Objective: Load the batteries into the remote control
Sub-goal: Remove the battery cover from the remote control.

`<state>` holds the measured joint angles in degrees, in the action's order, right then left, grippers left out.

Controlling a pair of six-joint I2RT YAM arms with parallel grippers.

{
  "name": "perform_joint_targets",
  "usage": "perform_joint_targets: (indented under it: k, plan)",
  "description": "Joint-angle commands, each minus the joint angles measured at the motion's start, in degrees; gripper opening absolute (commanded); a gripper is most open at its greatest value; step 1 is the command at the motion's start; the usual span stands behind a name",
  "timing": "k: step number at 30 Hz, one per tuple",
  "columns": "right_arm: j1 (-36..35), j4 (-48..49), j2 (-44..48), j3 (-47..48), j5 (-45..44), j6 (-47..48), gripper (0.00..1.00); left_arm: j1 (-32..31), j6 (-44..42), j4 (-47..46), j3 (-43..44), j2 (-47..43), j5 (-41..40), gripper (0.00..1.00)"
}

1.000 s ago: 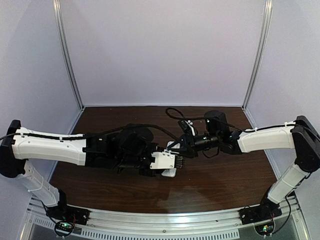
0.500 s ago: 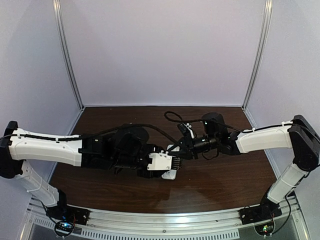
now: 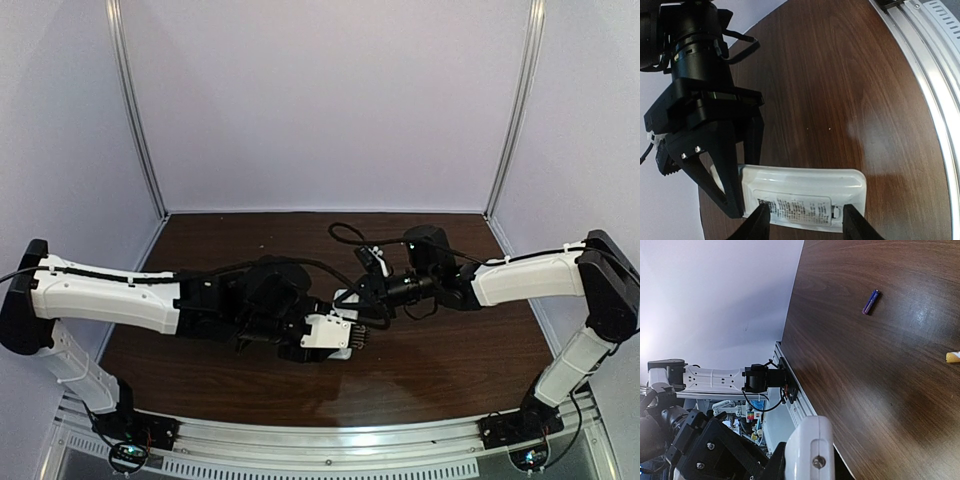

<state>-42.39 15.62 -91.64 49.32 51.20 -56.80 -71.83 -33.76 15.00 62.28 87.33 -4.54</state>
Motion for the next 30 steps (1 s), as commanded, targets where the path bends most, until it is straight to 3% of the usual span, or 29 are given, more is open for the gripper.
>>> perform_joint_targets:
  k: [1, 16, 30]
  plan:
    - [-0.1, 1.0, 1.0, 0.3, 0.8, 0.1, 0.00, 0.2, -0.5, 0.0, 1.6, 1.3, -1.3, 0.52]
    - [-0.6, 3.7, 1.1, -0.7, 2.0, -1.8, 0.00, 0.2, -1.3, -2.8, 1.8, 2.8, -9.2, 0.46]
    - [-0.6, 2.5, -0.9, -1.4, 0.2, -0.5, 0.00, 0.2, -0.5, -7.4, 0.0, -2.5, -11.4, 0.46]
